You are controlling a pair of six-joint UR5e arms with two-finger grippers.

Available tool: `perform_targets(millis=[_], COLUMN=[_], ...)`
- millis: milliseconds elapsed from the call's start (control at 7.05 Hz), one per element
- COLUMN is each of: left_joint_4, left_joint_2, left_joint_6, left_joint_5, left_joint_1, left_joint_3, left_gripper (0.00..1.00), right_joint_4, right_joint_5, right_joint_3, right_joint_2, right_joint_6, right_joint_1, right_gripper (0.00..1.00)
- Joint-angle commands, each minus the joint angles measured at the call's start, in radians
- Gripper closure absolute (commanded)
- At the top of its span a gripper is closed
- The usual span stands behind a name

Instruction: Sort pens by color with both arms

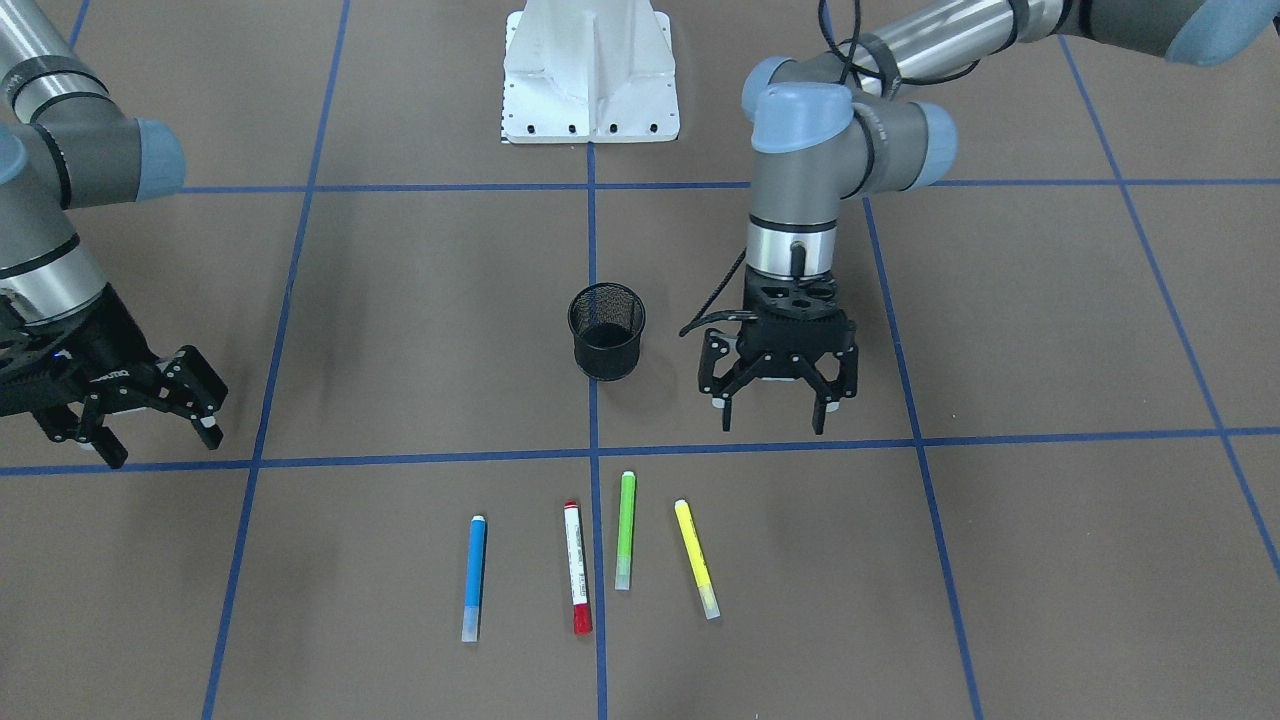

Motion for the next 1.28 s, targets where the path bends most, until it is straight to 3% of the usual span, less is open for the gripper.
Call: perform_targets(millis=[0,142,425,567,709,851,993,1134], left_joint_4=[0.024,0.026,0.032,0.049,0.185,0.251,0.259,0.262], left_joint_2=[0.161,0.221,0.323,0.334,0.319,0.329,0.369,0.398], left_joint_6=[0.185,0.309,0.556,0.605,0.614,0.737,0.870,0.876], left_joint_5=[-0.295,-0.420,-0.650,-0.768,-0.906,-0.912,-0.916,-0.915], left_joint_1=[-0.210,-0.316,-0.527,-0.614,-0.679,-0.719,-0.745,-0.745], left_joint_3=[-0.108,-0.107,-0.047,0.017,0.046,0.044,0.044,0.032], left_gripper=[0.01,0.01,0.01,0.01,0.01,0.01,0.00,0.00], right_joint_4=[-0.004,-0.011,-0.243,-0.393,-0.509,-0.616,-0.655,-0.652], right_joint_5=[0.118,0.187,0.389,0.389,0.389,0.412,0.433,0.435], right_joint_3=[-0.006,-0.020,-0.043,-0.043,-0.043,-0.051,-0.027,-0.010], right_joint_2=[-0.090,-0.139,-0.135,-0.126,-0.116,-0.110,-0.113,-0.134], right_joint_6=[-0.188,-0.294,-0.406,-0.646,-0.742,-0.761,-0.771,-0.772], right_joint_1=[0.151,0.246,0.436,0.471,0.489,0.520,0.538,0.543], right_gripper=[0.02,0.02,0.01,0.01,0.01,0.01,0.01,0.01])
